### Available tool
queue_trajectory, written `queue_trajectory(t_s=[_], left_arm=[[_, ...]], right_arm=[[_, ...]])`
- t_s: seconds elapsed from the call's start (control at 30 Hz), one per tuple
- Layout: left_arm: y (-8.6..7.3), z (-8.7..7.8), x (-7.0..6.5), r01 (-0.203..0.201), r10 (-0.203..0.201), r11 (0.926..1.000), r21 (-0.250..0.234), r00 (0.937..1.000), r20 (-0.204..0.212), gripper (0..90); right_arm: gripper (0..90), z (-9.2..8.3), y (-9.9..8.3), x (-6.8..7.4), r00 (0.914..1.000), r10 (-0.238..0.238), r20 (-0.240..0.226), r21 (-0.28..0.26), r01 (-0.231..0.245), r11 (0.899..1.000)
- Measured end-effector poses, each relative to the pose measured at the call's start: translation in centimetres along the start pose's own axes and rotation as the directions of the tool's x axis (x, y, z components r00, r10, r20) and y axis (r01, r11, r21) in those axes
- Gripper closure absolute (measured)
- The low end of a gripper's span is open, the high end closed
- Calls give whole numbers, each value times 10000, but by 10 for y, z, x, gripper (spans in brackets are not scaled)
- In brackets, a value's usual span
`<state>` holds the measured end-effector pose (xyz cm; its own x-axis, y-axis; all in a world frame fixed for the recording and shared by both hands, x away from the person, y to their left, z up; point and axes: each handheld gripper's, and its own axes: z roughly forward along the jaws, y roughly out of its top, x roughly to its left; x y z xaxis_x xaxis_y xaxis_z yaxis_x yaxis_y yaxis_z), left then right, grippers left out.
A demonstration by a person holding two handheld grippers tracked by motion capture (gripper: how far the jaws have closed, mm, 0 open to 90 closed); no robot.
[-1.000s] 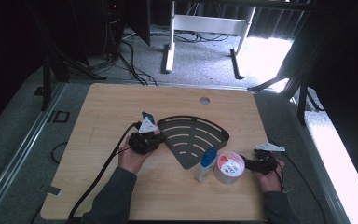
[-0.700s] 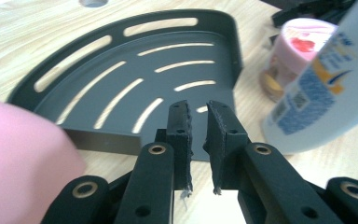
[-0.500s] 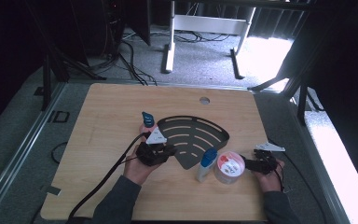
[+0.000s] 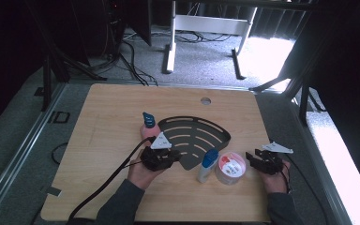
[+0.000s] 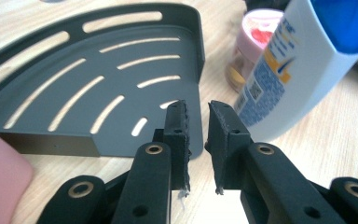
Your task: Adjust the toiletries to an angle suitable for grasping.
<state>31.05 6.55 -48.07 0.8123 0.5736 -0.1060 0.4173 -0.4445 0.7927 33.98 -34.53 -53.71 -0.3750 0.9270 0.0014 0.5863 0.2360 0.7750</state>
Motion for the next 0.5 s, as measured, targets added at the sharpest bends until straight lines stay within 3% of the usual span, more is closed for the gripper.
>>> queue_trajectory(t_s=[0.1, 0.27, 0.4, 0.5], left_arm=[[-2, 2, -2, -203, 206, 9993, 303, 9997, -109, 770], [-2, 2, -5, -281, 281, 9992, 295, 9996, 24, 764], [-2, 0, -5, -275, 274, 9992, 286, 9996, 28, 762], [-1, -2, -7, -255, 253, 9995, 182, 9996, 107, 762]], right_arm=[[560, -12, 7, 8, 9992, -382, -129, -395, 377, 9985], [608, -28, 15, 26, 9952, -977, -104, -781, 966, 9923], [677, -37, 19, 36, 9927, -1138, -404, -1073, 1089, 9882], [760, -46, 21, 51, 9856, -1483, -816, -1261, 1374, 9825]])
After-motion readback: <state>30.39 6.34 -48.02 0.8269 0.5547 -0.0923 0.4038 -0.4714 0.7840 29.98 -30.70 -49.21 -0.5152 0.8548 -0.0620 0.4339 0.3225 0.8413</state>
